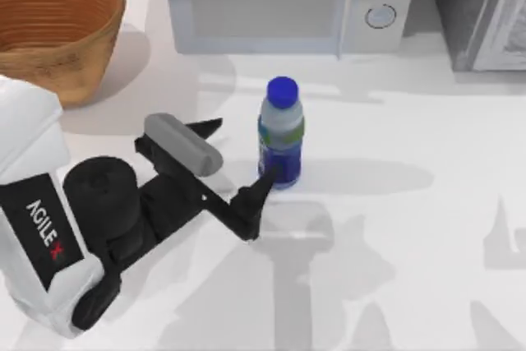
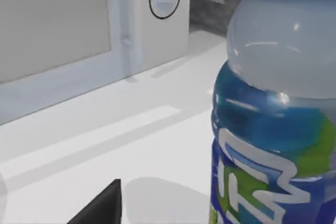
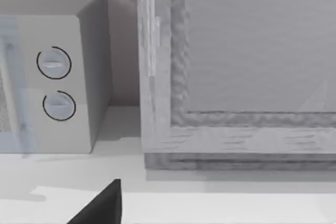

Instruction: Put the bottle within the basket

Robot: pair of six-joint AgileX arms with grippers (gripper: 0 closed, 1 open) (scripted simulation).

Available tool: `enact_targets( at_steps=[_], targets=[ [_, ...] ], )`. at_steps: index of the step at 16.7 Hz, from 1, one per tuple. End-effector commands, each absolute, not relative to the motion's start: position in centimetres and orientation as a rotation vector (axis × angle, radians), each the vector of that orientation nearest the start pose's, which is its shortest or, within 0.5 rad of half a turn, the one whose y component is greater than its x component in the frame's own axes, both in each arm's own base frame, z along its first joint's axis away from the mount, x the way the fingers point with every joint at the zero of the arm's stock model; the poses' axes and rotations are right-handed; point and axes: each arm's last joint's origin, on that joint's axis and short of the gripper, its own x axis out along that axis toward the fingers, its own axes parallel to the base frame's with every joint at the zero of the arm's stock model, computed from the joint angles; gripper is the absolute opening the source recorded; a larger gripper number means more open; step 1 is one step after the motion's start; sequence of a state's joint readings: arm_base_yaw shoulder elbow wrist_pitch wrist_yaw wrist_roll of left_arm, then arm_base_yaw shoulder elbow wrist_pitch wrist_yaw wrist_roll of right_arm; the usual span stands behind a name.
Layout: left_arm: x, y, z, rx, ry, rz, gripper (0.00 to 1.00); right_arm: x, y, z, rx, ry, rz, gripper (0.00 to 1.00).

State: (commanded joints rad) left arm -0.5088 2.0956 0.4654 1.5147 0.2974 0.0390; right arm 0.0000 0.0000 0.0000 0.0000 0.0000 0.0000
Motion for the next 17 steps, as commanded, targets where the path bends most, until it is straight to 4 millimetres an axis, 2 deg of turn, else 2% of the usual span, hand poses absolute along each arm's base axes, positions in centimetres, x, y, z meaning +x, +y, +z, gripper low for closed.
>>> enact_targets(
  at_steps=[3, 10, 13, 17],
  targets=[
    [25.8, -15.7, 5.9, 0.037, 0.104, -0.805, 1.0, 10.6, -0.1, 16.0, 0.0, 0.0, 0.0, 1.0],
    [25.8, -15.6, 5.8, 0.038, 0.107, -0.802, 1.0, 10.6, -0.1, 16.0, 0.0, 0.0, 0.0, 1.0],
    [26.9, -16.8, 5.6, 0.038, 0.104, -0.807, 1.0, 10.6, -0.1, 16.0, 0.0, 0.0, 0.0, 1.0],
    [29.4, -19.4, 5.2, 0.037, 0.102, -0.807, 1.0, 10.6, -0.1, 16.0, 0.0, 0.0, 0.0, 1.0]
  ],
)
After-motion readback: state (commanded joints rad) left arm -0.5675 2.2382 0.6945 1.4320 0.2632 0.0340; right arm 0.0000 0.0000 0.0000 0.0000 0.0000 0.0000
